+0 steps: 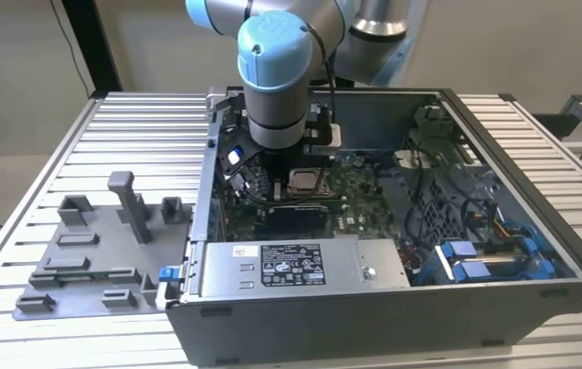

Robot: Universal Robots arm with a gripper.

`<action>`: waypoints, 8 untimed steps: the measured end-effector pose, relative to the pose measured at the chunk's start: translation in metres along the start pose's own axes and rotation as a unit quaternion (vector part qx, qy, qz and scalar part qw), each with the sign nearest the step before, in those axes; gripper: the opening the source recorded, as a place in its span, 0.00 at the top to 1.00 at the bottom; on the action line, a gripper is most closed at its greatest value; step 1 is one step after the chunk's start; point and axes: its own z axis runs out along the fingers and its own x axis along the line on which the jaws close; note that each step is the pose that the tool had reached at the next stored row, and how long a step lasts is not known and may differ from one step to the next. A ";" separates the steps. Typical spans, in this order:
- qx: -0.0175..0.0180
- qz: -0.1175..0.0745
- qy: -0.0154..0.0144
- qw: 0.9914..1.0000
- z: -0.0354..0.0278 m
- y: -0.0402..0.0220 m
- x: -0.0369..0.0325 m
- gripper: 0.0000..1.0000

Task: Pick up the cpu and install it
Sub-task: 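Install the second cpu locking lever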

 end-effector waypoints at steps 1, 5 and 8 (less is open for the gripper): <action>0.000 0.000 0.001 1.000 0.0002 0.0002 0.0002 1.00; 0.000 0.000 0.002 1.000 0.0002 0.0002 0.0004 1.00; 0.000 0.000 0.002 1.000 0.0002 0.0002 0.0004 1.00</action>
